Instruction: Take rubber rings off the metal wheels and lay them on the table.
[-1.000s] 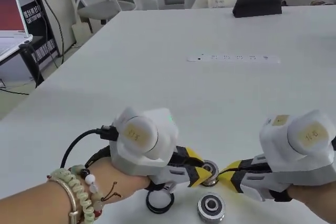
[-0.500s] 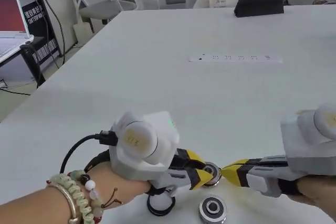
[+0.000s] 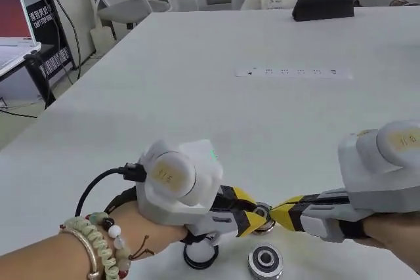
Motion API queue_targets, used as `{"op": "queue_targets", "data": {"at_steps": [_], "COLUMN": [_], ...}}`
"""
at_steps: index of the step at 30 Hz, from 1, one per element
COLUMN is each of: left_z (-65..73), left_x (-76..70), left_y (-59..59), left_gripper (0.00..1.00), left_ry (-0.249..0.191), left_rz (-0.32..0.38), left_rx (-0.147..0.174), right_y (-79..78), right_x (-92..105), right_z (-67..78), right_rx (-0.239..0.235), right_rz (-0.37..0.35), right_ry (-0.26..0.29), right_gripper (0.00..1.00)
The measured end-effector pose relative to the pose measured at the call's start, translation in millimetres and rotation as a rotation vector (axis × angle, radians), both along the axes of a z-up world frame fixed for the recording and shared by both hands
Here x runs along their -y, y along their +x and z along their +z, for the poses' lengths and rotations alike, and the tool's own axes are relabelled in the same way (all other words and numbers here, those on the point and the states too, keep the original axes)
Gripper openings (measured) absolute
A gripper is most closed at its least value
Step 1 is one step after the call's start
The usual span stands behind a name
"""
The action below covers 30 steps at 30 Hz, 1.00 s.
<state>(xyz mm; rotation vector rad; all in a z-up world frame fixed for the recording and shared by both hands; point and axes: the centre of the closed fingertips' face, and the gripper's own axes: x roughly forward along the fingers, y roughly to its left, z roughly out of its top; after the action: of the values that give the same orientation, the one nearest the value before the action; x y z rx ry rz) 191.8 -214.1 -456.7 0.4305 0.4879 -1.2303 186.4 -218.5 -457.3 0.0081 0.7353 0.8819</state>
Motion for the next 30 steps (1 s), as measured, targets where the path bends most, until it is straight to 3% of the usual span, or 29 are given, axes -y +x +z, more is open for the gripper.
{"op": "queue_targets", "data": {"at_steps": [6,8,9,10,11,14,19,20,21,25,27,29,30], "left_z": [-0.2,-0.1,0.2,0.3,0.5,0.7,1.2,1.3,1.3,1.3,1.6,6.0,7.1], "left_x": [0.0,0.1,0.0,-0.4,-0.6,-0.6,-1.5,-1.3,-1.1,-3.2,-6.2,-7.6,-8.8], "left_y": [-0.2,-0.1,0.3,-0.2,-0.6,-0.8,-1.2,-1.3,-1.5,-4.6,-6.0,-9.0,-11.2], "left_gripper": [0.07,0.07,0.07,0.07,0.07,0.07,0.07,0.07,0.07,0.08,0.08,0.07,0.09], "left_ry": [0.001,0.0,-0.001,-0.003,-0.003,-0.004,-0.019,-0.017,-0.014,0.052,0.087,0.09,0.096], "left_rz": [-0.003,-0.002,-0.002,-0.001,-0.001,0.005,0.015,0.014,0.013,-0.011,-0.024,-0.067,-0.083], "left_rx": [0.0,0.0,0.003,-0.001,0.0,-0.007,-0.027,-0.032,-0.034,-0.045,-0.048,-0.031,-0.038], "right_y": [-2.1,-8.8,-3.6,0.0,-1.3,0.6,1.2,1.2,-3.5,-1.5,-1.7,-2.7,-2.8], "right_x": [-8.0,-28.1,-26.6,-17.3,-17.0,-16.9,-9.3,-7.1,-5.4,0.4,-0.3,-0.6,-0.4], "right_z": [5.3,24.2,24.9,15.2,11.9,11.6,8.0,5.2,-0.6,-3.1,-2.0,-0.6,0.5], "right_rx": [0.009,0.021,0.034,0.104,0.113,0.054,0.049,0.034,-0.012,-0.056,-0.035,-0.032,-0.031], "right_rz": [0.033,0.092,0.07,0.109,0.122,0.082,0.067,0.067,0.068,0.023,0.034,0.039,0.039], "right_ry": [0.022,0.138,0.122,-0.023,-0.05,-0.008,-0.039,-0.044,-0.051,-0.018,-0.032,-0.037,-0.033], "right_gripper": [0.0,0.0,0.0,0.0,0.0,0.0,0.0,0.0,0.0,0.0,0.0,0.0,0.0]}}
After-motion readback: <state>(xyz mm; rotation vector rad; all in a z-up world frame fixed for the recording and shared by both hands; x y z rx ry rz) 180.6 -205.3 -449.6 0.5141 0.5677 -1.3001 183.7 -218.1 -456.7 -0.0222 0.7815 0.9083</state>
